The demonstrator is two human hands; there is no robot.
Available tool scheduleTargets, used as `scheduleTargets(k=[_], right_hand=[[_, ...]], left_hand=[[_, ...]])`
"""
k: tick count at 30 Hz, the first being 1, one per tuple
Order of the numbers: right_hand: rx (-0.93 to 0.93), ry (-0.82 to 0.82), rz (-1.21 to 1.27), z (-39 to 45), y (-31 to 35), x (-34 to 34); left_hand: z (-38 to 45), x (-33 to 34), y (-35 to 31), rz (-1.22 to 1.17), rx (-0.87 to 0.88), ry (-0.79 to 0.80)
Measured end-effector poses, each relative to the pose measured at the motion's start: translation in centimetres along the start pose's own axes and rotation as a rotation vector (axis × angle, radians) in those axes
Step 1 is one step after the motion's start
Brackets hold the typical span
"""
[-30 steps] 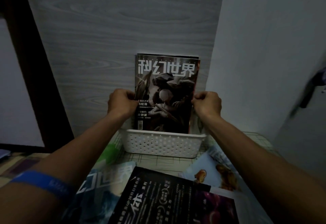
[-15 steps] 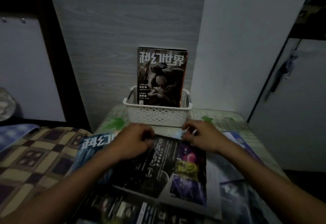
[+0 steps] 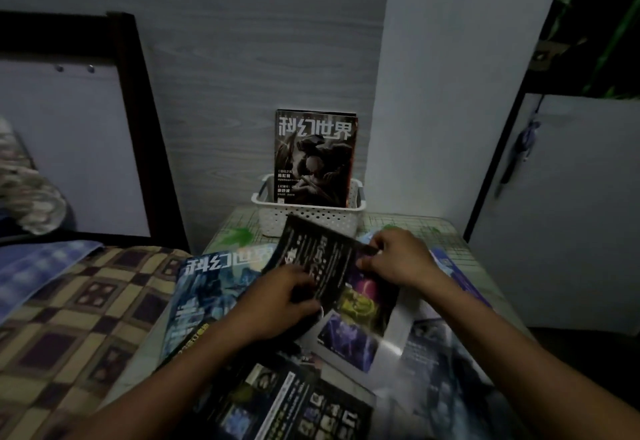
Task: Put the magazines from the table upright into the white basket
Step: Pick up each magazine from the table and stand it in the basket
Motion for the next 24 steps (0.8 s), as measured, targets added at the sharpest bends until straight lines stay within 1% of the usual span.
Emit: scheduleTargets(k=[1,2,3,4,5,6,7,8,9,10,11,12,14,15,16,18,20,22,24], right_hand=[[-0.03,-0.129,-0.013,-1.0,1.0,-1.0],[-0.075,-0.25,-0.035,-2.1,2.1,-1.8],[-0.145,-0.355,-0.067,-3.4,3.1,-2.2],[-0.243,-0.429,-0.095,-4.9,4.1,-2.3],[-0.355,-0.454,-0.1,-6.3,5.1,-1.9],[-0.454,-0.431,-0.091,-7.6,5.9,-1.4],[-0.531,-0.376,-0.067,-8.6,6.4,-0.8],[-0.58,-0.308,-0.025,-9.1,6.6,-0.2],[-0.602,-0.232,0.04,-9.1,6.4,0.2],[-0.595,-0.171,0.144,-8.8,5.9,0.3],[-0.552,-0.153,0.279,-8.3,5.1,0.1],[-0.474,-0.197,0.402,-7.6,4.2,-0.3],[-0.28,-0.341,0.548,-6.5,2.4,-1.5],[-0.207,-0.343,0.614,-5.9,1.6,-2.0],[-0.148,-0.298,0.701,-5.2,0.9,-2.4],[-0.081,-0.171,0.909,-4.0,-0.3,-2.8],[-0.079,-0.085,1.037,-3.2,-1.1,-3.0],[-0.068,-0.085,1.057,-2.8,-2.1,-2.6],[-0.051,-0.111,1.023,-2.6,-2.9,-1.9]], left_hand=[[0.1,-0.6,-1.1,-0.283,0.006,-0.07],[0.2,-1.3,-2.3,-0.576,0.019,-0.102],[0.4,-2.0,-3.5,-0.816,0.041,-0.117],[0.7,-2.9,-4.5,-0.96,0.081,-0.131],[0.9,-3.7,-5.5,-1.054,0.132,-0.15],[1.0,-4.2,-6.2,-1.094,0.175,-0.191],[0.9,-4.7,-6.9,-1.111,0.185,-0.262],[0.8,-5.1,-7.2,-1.078,0.179,-0.366],[0.6,-5.2,-7.2,-1.041,0.169,-0.448],[0.5,-5.1,-6.8,-1.012,0.182,-0.484],[0.2,-5.0,-6.7,-1.004,0.214,-0.476],[-0.1,-4.9,-6.5,-0.989,0.264,-0.442],[-0.5,-4.8,-6.2,-0.967,0.354,-0.369],[-0.5,-4.7,-6.1,-0.967,0.387,-0.339],[-0.4,-4.7,-5.8,-0.973,0.402,-0.321],[0.2,-4.6,-5.1,-1.024,0.38,-0.301],[0.6,-4.6,-4.1,-1.067,0.341,-0.279],[1.1,-4.3,-2.8,-1.004,0.282,-0.237],[1.3,-3.4,-1.4,-0.876,0.199,-0.184]])
Point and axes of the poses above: each hand's wrist, its own z-axis towards the middle knuckle, its own x-axis out of the palm, y = z × x, the point moved 2 cm from there along z, towards the middle knuckle, and after that the axes turned 11 degrees about y, right-handed, at the moved point
